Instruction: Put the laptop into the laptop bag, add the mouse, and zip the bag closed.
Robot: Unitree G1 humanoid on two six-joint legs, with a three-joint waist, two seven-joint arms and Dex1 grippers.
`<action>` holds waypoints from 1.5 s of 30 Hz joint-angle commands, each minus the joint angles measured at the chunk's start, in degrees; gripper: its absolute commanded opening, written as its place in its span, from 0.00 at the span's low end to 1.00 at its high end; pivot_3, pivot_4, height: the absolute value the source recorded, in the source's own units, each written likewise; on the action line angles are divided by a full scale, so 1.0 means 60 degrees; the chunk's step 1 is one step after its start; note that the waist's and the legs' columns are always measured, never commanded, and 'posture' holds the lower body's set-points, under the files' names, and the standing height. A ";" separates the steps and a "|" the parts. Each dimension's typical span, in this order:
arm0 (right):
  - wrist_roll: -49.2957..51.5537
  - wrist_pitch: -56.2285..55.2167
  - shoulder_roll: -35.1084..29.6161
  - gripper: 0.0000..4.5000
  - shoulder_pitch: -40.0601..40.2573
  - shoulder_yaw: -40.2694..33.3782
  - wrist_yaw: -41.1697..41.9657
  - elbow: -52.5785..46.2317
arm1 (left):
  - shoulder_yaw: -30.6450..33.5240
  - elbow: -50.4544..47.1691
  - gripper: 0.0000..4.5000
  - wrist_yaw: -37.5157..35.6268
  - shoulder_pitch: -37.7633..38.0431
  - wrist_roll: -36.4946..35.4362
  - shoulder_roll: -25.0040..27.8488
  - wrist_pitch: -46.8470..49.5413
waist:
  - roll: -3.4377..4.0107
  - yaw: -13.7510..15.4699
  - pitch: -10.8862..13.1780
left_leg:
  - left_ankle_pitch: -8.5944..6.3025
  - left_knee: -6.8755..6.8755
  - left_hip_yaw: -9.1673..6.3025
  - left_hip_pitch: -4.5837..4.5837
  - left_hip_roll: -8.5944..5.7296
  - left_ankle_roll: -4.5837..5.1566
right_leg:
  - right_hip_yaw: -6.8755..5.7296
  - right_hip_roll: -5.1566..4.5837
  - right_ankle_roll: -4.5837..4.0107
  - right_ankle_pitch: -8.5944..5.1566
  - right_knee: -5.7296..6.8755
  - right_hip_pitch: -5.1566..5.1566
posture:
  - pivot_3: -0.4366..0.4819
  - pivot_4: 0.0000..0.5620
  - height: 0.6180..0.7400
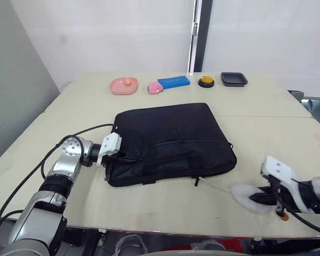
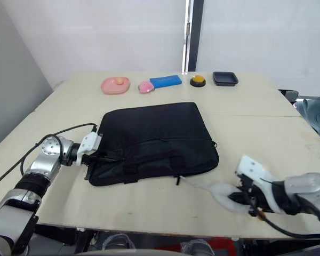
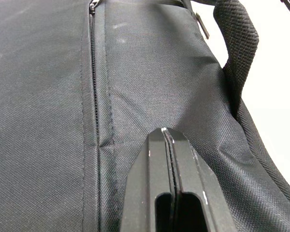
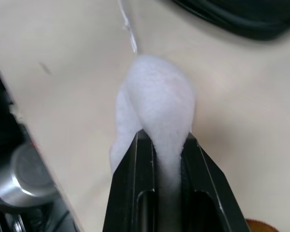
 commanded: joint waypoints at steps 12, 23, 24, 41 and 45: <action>-0.3757 -0.2976 -0.0838 0.09 -0.3280 0.1161 -0.1006 0.5336 | -0.1520 0.0381 0.00 -0.0421 0.0602 0.0661 0.0317 -0.0436 | 0.0042 -0.0062 -0.0044 | -0.0010 -0.0002 0.0011 -0.0010 -0.0015 0.0029 | -0.0003 -0.0014 0.0011 -0.0007 -0.0018 -0.0001 | 0.48 0.27 1.00; -0.5260 -0.3609 0.1428 0.09 -0.7529 0.3707 -0.1718 0.5588 | -0.2434 -0.0417 0.00 -0.0421 0.1403 0.0210 0.0863 -0.0702 | 0.0093 -0.0194 -0.0076 | -0.0026 -0.0018 0.0020 -0.0011 -0.0015 0.0038 | -0.0007 -0.0014 0.0015 -0.0020 -0.0023 -0.0004 | 0.48 0.27 1.00; -0.5380 -0.3665 0.1644 0.09 -0.7700 0.3898 -0.1701 0.5556 | -0.2490 -0.0500 0.00 -0.0421 0.1486 0.0167 0.0901 -0.0678 | 0.0100 -0.0211 -0.0081 | -0.0030 -0.0018 0.0026 -0.0009 -0.0012 0.0035 | -0.0003 -0.0010 0.0016 -0.0021 -0.0022 -0.0005 | 0.48 0.27 1.00; -0.7180 -0.3774 0.4235 0.09 -1.0469 0.4372 -0.4726 0.8426 | -0.2999 -0.0904 0.00 -0.0421 0.1882 0.0107 0.1177 -0.0813 | 0.0152 -0.0278 -0.0113 | -0.0034 -0.0026 0.0036 0.0003 -0.0015 0.0026 | 0.0004 -0.0011 0.0014 -0.0022 -0.0024 -0.0004 | 0.48 0.27 1.00; -0.6944 -0.4112 0.5005 0.09 -1.0614 0.4291 -0.5066 0.8189 | -0.3086 -0.0793 0.00 -0.0421 0.1809 0.0128 0.1107 -0.0872 | 0.0165 -0.0368 -0.0121 | -0.0034 -0.0027 0.0046 0.0011 -0.0016 0.0025 | 0.0014 -0.0012 0.0015 -0.0021 -0.0022 -0.0003 | 0.48 0.27 1.00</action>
